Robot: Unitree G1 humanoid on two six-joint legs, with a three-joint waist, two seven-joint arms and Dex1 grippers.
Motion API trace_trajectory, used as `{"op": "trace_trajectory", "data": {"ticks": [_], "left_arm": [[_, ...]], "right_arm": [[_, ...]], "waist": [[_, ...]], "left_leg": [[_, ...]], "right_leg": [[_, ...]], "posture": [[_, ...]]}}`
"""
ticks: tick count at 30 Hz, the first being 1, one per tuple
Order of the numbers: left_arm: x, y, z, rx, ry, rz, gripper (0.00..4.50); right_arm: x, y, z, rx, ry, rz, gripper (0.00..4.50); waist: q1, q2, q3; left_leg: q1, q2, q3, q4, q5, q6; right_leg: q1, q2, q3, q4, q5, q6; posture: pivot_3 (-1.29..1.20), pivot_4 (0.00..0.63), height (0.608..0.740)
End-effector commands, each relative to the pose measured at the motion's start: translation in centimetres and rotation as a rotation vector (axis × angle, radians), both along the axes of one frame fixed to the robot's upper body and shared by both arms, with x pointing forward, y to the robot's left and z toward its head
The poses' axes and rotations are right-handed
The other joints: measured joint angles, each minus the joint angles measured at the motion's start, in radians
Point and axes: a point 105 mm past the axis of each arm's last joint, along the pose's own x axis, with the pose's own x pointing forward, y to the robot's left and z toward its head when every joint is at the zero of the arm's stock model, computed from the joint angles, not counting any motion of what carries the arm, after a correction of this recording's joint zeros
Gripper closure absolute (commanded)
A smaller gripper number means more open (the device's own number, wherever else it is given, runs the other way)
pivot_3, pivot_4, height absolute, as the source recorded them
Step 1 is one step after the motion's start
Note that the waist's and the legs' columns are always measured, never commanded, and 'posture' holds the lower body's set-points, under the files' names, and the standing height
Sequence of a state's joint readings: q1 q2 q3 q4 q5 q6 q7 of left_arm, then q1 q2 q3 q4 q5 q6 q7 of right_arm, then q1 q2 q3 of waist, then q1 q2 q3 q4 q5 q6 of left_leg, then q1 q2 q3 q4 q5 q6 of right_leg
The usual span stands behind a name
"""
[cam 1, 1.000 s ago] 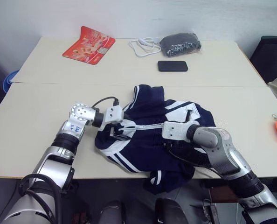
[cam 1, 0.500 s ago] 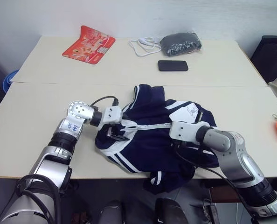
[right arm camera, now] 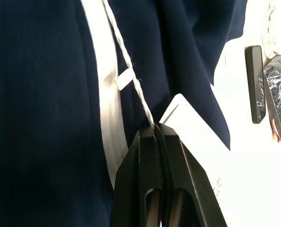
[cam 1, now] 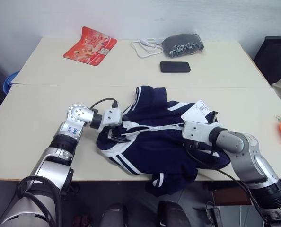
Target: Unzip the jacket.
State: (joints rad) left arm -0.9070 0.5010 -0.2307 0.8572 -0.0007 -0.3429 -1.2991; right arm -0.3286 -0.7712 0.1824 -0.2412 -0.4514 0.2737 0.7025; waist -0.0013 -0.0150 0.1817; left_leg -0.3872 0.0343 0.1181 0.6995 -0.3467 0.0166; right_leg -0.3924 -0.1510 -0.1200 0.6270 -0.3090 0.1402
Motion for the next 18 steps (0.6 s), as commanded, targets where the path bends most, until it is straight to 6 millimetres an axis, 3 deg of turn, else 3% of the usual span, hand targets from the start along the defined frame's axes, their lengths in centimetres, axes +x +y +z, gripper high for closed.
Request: {"op": "trace_trajectory", "data": {"ticks": [1,3,5,13,18], "left_arm": [[0.0,1.4,-1.7,0.062,0.040,0.055,0.14],[0.0,1.5,-1.8,0.061,0.041,0.056,0.14],[0.0,1.5,-1.9,0.061,0.043,0.059,0.14],[0.1,1.8,-1.9,0.063,0.044,0.068,0.14],[0.1,2.0,-1.9,0.066,0.043,0.073,0.14]], "right_arm": [[0.9,-4.6,2.1,-0.046,-0.081,-0.128,4.48],[1.1,-6.3,2.5,-0.066,-0.091,-0.163,4.48],[1.1,-9.5,3.3,-0.096,-0.103,-0.237,4.48],[0.1,-19.2,5.1,-0.224,-0.112,-0.438,4.48],[-0.7,-24.2,6.8,-0.290,-0.134,-0.556,4.48]], "waist": [[0.000,0.000,0.000],[-0.001,0.000,0.000],[-0.002,0.000,0.000],[-0.002,0.002,-0.001],[-0.007,0.007,-0.003]], "left_leg": [[0.000,0.000,0.000,0.000,0.000,0.000],[0.000,0.000,0.000,0.000,0.000,0.000],[0.000,0.000,0.000,0.000,0.000,0.000],[0.001,0.000,0.001,0.000,0.000,0.000],[0.001,0.000,0.002,0.000,0.000,0.000]], "right_leg": [[0.000,0.000,0.000,0.000,0.000,0.000],[0.000,0.000,0.000,0.000,0.000,0.000],[0.000,0.000,0.000,0.000,0.000,0.000],[0.000,0.000,0.000,0.000,0.000,0.000],[0.000,0.000,0.001,0.000,0.000,0.000]], "posture": [[0.00,0.150,0.740],[0.00,0.150,0.740],[0.00,0.150,0.740],[0.00,0.150,0.740],[0.00,0.150,0.740]]}}
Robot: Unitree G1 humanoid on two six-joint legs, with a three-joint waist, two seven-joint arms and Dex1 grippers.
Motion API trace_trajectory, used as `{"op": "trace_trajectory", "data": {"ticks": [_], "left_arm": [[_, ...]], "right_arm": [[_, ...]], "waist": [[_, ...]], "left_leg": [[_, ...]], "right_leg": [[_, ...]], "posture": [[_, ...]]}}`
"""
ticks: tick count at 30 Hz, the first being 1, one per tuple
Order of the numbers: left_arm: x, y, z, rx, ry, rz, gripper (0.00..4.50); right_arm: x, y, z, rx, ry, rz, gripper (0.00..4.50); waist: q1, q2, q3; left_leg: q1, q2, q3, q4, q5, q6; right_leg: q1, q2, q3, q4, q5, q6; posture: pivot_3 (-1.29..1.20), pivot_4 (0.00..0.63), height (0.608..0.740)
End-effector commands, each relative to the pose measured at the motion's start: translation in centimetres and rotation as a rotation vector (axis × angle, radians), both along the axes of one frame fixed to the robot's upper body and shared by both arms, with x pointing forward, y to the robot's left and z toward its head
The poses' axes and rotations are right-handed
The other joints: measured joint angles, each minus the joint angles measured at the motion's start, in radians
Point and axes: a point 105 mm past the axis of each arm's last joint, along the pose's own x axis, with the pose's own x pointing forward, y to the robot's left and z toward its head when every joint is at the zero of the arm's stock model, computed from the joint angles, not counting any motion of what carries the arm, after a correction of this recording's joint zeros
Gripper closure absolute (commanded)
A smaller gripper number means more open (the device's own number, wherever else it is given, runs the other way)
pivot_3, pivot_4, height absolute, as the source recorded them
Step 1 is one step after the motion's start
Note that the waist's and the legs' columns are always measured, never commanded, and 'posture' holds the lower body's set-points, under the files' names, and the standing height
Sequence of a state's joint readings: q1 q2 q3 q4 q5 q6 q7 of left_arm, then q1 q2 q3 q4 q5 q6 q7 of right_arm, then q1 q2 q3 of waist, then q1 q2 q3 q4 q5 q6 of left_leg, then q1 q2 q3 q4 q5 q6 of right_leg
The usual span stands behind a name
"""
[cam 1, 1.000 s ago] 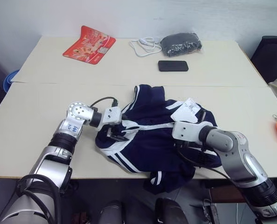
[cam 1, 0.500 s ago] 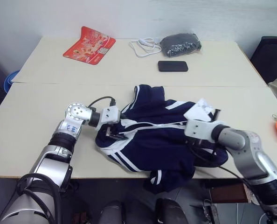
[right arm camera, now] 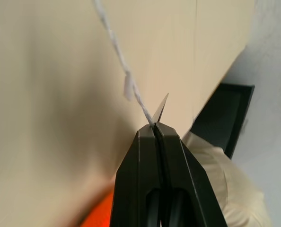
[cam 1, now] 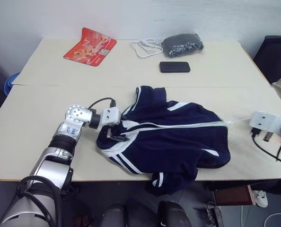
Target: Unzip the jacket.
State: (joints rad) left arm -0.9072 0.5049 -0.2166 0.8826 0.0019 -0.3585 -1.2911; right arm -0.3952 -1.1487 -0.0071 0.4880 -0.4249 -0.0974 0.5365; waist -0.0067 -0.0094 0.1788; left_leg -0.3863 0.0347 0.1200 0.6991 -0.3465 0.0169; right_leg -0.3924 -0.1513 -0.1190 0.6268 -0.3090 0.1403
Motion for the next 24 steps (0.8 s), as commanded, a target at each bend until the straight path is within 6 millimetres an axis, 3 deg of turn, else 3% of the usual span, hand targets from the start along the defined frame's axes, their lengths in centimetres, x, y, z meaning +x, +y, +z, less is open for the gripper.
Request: {"op": "trace_trajectory", "data": {"ticks": [1,4,6,10,12,15,17,20,24], "left_arm": [[-0.1,1.5,-1.8,0.075,0.046,0.052,0.14],[-0.1,1.5,-1.8,0.074,0.046,0.053,0.14],[-0.1,1.5,-1.7,0.070,0.046,0.054,0.14],[-0.1,1.2,-1.3,0.021,0.065,0.068,0.14],[0.0,1.3,-0.9,-0.009,0.082,0.082,0.14],[-0.1,1.6,0.0,-0.052,0.125,0.101,0.14],[-0.5,2.1,0.9,-0.085,0.168,0.110,0.00],[-1.3,3.4,2.6,-0.122,0.199,0.120,0.00],[-3.4,6.6,5.5,-0.146,0.235,0.156,0.00]], "right_arm": [[-0.8,-3.8,3.2,-0.069,-0.079,-0.101,4.48],[-0.4,-4.3,3.6,-0.079,-0.084,-0.102,4.48],[0.3,-3.3,3.6,-0.048,-0.090,-0.062,4.48],[2.0,4.0,1.4,0.281,-0.025,0.195,4.48],[2.1,6.3,0.5,0.379,0.037,0.253,4.48],[1.8,8.1,0.3,0.502,0.118,0.298,3.96],[1.4,8.6,0.4,0.546,0.179,0.317,3.36],[0.3,8.7,1.3,0.606,0.264,0.338,2.30],[-1.6,7.3,3.5,0.691,0.335,0.323,0.93]], "waist": [[-0.001,0.002,-0.001],[-0.002,0.003,-0.001],[-0.004,0.003,-0.001],[-0.011,0.004,-0.001],[-0.015,0.004,-0.001],[-0.010,0.006,0.000],[-0.008,0.006,0.000],[-0.007,0.006,0.001],[-0.007,0.006,0.001]], "left_leg": [[0.000,0.000,0.000,0.000,0.000,0.000],[0.000,0.000,0.000,0.000,0.000,0.000],[0.000,0.000,0.000,0.000,0.000,0.000],[0.001,0.001,-0.001,0.000,0.000,0.000],[0.001,0.001,-0.001,0.000,0.000,0.000],[-0.001,0.000,-0.002,0.000,0.000,0.000],[-0.002,-0.001,-0.002,0.000,0.000,0.000],[-0.003,0.000,-0.002,0.000,0.000,0.000],[-0.003,0.000,-0.002,0.000,0.000,0.000]], "right_leg": [[0.000,0.000,0.000,0.000,0.000,0.000],[0.000,0.000,0.000,0.000,0.000,0.000],[0.000,0.000,0.000,0.000,0.000,0.000],[0.001,0.001,-0.001,0.000,0.000,0.000],[0.001,0.001,-0.001,0.000,0.000,0.000],[0.000,0.000,-0.001,0.000,0.000,0.000],[-0.001,0.000,-0.001,0.000,0.000,0.000],[-0.002,0.000,-0.002,-0.001,0.000,0.000],[-0.002,0.000,-0.001,-0.001,0.000,0.000]], "posture": [[0.00,0.150,0.740],[0.00,0.150,0.740],[0.00,0.150,0.740],[0.00,0.150,0.740],[0.00,0.150,0.740],[0.00,0.150,0.740],[0.00,0.150,0.740],[0.00,0.150,0.740],[0.00,0.150,0.740]]}}
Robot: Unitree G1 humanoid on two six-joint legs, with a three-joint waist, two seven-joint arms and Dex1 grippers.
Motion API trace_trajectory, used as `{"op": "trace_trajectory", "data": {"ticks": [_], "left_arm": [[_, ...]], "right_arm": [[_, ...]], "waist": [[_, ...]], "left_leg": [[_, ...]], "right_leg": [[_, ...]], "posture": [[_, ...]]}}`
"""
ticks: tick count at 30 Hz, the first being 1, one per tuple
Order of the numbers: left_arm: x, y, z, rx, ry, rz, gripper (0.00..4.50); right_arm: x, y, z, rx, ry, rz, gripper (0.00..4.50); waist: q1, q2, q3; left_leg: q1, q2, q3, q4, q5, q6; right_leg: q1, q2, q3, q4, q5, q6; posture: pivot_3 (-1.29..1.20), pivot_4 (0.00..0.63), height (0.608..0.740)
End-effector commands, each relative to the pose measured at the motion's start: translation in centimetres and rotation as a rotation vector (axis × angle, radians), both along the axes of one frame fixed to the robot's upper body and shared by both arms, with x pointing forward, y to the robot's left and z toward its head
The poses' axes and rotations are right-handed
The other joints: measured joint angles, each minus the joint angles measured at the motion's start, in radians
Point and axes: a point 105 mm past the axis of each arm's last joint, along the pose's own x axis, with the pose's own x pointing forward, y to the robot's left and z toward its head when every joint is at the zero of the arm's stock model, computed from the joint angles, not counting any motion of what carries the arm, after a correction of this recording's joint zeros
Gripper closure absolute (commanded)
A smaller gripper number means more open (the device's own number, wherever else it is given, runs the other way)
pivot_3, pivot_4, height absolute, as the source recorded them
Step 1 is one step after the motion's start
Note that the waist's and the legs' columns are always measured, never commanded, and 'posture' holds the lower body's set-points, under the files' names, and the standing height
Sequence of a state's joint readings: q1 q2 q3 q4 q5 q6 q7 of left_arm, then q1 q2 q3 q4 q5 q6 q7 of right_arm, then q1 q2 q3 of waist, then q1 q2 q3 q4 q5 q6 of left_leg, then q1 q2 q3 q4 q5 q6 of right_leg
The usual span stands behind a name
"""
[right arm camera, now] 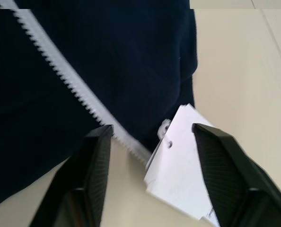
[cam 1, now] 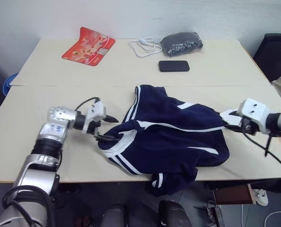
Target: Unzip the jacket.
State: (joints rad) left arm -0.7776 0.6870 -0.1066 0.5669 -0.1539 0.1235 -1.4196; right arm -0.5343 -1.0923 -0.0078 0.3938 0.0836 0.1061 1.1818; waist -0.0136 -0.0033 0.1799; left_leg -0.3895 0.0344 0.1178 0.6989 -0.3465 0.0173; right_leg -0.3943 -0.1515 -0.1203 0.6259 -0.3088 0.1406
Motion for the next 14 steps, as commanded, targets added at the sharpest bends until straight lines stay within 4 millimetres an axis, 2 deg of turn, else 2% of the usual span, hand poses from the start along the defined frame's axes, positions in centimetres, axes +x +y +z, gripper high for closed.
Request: {"op": "trace_trajectory", "data": {"ticks": [1,3,5,8,11,14], "left_arm": [[-1.8,2.4,3.6,-0.042,-0.017,0.020,0.00],[-2.6,4.1,5.0,-0.036,-0.034,0.066,0.00],[-3.5,6.2,7.4,-0.047,-0.067,0.142,0.00],[-5.1,8.0,9.7,-0.046,-0.072,0.191,0.00],[-7.0,9.5,10.7,-0.010,-0.066,0.208,0.00],[-7.5,10.1,10.3,0.058,-0.090,0.225,0.00]], "right_arm": [[-1.7,-1.5,3.9,0.075,0.000,-0.012,0.67],[-3.0,-2.4,4.8,0.130,0.041,-0.020,0.03],[-4.4,-3.9,6.1,0.228,0.076,-0.071,0.03],[-6.2,-5.0,7.2,0.340,0.116,-0.095,0.03],[-7.9,-5.9,7.7,0.442,0.168,-0.117,0.03],[-8.5,-6.2,7.5,0.504,0.175,-0.127,0.03]], "waist": [[-0.001,0.000,0.000],[-0.001,0.000,0.000],[0.000,0.000,0.000],[0.004,0.000,0.001],[0.004,0.000,0.001],[0.004,0.001,0.001]], "left_leg": [[0.000,0.000,0.000,0.000,0.000,0.000],[0.000,0.001,0.000,0.000,0.000,0.000],[0.000,0.001,0.000,0.000,0.000,0.000],[0.000,0.001,0.000,0.000,0.000,0.000],[0.001,0.001,0.001,0.000,0.000,0.000],[0.003,0.001,0.003,-0.001,-0.001,0.000]], "right_leg": [[0.000,0.000,0.000,0.000,0.000,0.000],[0.000,0.000,0.000,0.000,0.000,0.000],[0.000,0.000,0.001,0.000,0.000,0.000],[0.000,0.000,0.001,0.000,0.000,0.000],[0.000,0.000,0.001,0.000,0.000,0.000],[0.000,0.000,0.003,0.000,0.000,0.000]], "posture": [[0.00,0.150,0.740],[0.00,0.150,0.740],[0.00,0.150,0.740],[0.00,0.150,0.740],[0.00,0.150,0.740],[0.00,0.150,0.740]]}}
